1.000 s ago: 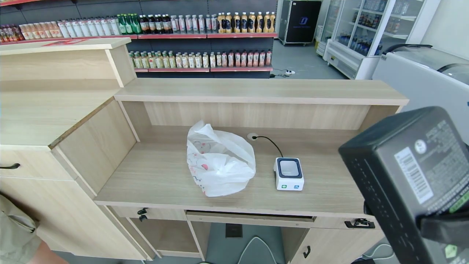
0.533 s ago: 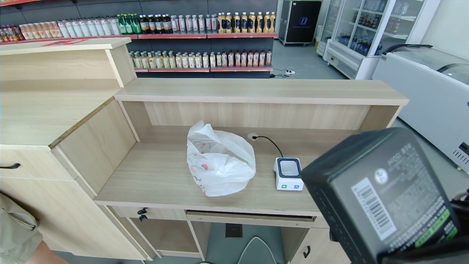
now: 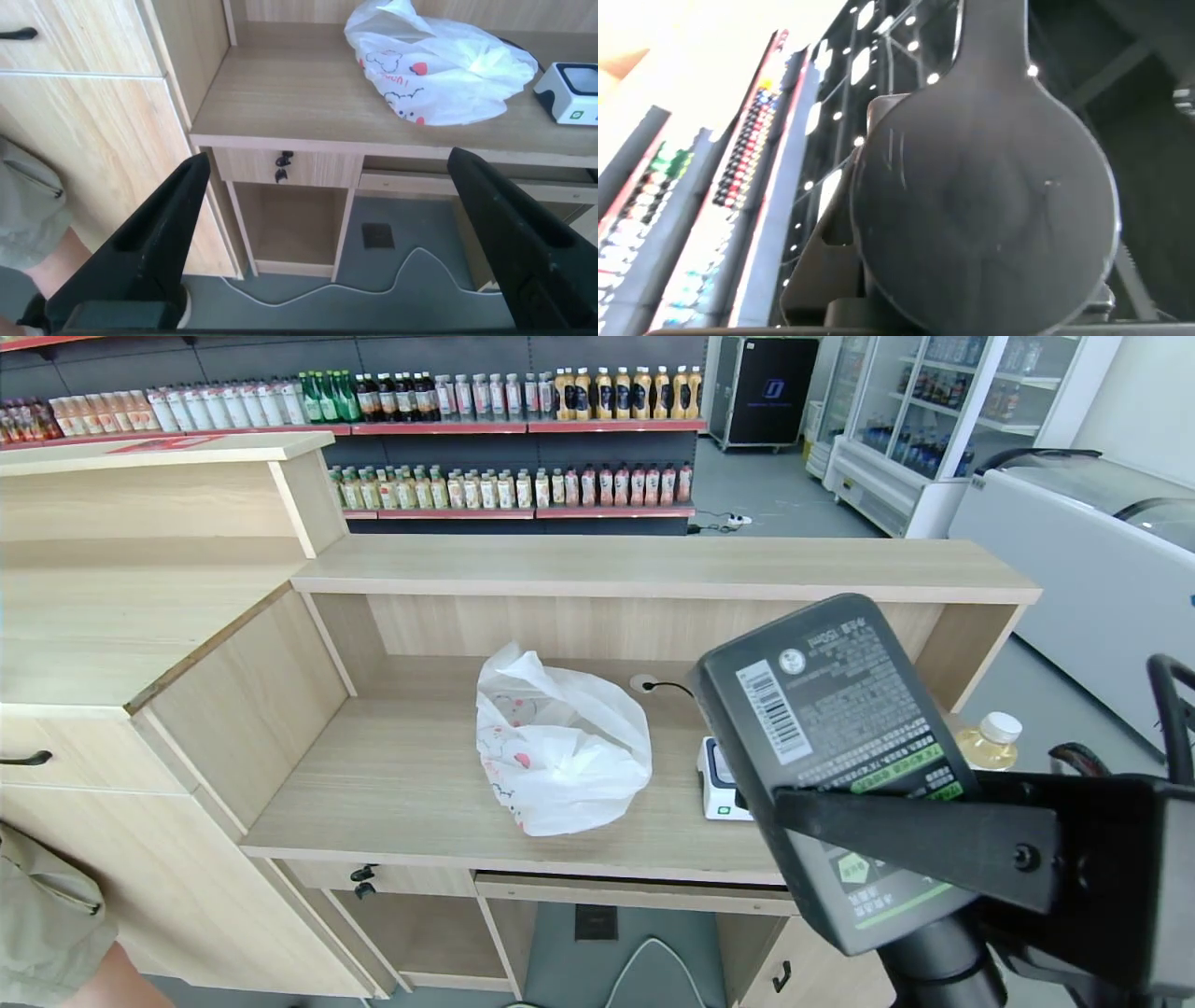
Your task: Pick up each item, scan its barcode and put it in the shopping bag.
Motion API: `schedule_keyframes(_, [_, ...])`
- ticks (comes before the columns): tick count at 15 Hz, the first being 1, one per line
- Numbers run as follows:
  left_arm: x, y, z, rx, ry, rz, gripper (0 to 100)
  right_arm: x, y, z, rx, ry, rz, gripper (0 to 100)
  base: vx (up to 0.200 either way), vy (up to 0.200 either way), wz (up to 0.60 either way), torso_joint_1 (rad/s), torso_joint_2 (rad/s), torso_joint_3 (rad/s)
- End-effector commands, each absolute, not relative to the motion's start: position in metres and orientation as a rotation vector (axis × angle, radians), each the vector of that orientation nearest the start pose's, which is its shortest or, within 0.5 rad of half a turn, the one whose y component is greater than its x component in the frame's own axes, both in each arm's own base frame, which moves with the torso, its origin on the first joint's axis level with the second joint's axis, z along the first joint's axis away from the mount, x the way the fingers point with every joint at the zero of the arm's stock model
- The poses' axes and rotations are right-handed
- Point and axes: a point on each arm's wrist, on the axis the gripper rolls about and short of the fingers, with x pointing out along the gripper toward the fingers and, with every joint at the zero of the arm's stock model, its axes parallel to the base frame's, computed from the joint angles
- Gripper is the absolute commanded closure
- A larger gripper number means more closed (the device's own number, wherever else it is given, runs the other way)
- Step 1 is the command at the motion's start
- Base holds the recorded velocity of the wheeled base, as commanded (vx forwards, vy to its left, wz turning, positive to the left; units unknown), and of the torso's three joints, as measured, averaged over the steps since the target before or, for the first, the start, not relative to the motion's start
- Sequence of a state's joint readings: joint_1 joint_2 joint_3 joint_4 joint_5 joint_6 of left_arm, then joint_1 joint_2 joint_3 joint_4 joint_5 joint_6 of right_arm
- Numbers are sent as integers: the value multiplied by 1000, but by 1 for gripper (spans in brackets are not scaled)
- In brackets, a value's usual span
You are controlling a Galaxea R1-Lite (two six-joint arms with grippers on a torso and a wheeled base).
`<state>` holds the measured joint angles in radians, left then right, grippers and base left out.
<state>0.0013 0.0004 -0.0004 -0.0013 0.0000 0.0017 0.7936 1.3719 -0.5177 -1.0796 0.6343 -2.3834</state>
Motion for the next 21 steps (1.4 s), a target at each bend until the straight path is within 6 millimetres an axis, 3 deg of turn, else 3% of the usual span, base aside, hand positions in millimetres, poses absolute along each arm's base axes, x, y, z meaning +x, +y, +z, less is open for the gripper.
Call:
schedule_keyframes(1, [-23,0,76,2,-2,2,0,138,160,228,-1867,-1706,393,100,0,0,0,0,0,0])
schedule_keyframes(6, [-23,0,76,2,-2,2,0,134,160,214,-1870,-1700,461,100,0,0,0,0,0,0])
schedule_keyframes(21, [-23,0,76,2,-3,2,0,124,163,211,-1832,-1743,492,100,0,0,0,0,0,0])
